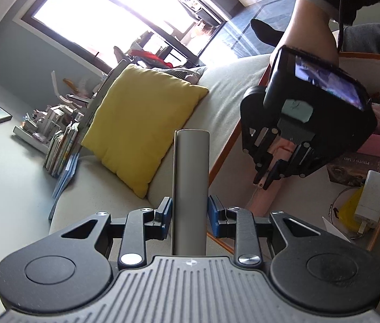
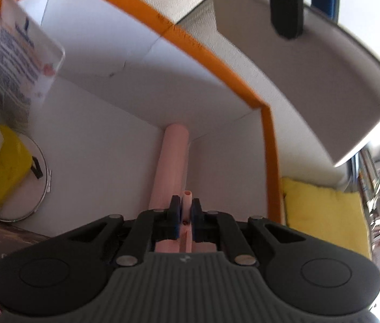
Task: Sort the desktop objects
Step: 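Carry the selfie stick with the right tool while the left carries the white box over the box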
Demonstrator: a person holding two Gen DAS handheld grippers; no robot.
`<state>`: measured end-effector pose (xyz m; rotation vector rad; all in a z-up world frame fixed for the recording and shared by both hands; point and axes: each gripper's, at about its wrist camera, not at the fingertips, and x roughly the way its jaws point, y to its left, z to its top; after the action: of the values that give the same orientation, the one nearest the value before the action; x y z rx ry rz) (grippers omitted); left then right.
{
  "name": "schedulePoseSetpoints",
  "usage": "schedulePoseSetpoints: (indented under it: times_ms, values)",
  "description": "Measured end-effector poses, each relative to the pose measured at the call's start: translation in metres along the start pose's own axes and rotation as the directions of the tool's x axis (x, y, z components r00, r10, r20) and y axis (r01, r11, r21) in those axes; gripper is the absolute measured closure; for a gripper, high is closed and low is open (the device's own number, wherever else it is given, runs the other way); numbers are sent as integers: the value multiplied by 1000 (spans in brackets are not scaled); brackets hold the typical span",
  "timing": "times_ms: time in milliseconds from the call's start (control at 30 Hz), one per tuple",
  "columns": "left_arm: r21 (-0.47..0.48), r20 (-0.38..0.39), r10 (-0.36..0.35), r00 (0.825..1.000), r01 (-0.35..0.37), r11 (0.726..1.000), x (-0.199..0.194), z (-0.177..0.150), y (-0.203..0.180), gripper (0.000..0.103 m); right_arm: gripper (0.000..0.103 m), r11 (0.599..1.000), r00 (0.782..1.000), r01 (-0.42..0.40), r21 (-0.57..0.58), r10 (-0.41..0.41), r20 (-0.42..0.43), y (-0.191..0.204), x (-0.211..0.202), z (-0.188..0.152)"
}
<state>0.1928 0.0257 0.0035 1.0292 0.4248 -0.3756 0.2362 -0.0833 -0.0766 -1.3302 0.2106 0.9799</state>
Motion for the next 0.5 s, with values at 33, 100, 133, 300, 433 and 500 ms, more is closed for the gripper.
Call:
schedulePoseSetpoints:
  times_ms: [33,100,133,300,433,500]
  values:
    - [0,1,-2,1000,2,1000,1,1,-1,70,96,1000,1000,1,-2,-1,-6,1,1,0]
    - [5,1,-3,1000,3,1000,2,1,-2,70,96,1000,1000,2,0,-2,-10,0,-1,2]
    - [6,1,-3,1000,3,1000,2,1,-2,70,95,1000,1000,0,4,0,-15,0,-1,4]
    - [1,-3,-19,1000,19,1000,1,4,-1,70,77,1000,999,-25,15,26,-46,-10,-6,10]
    - [21,7,-14,1000,14,1000,-2,7,-2,70,71,996,996,-70,57,73,-49,-23,-24,14]
    - [37,14,-18,1000,17,999,-3,11,-3,70,69,994,996,-73,87,76,-43,-30,-40,14]
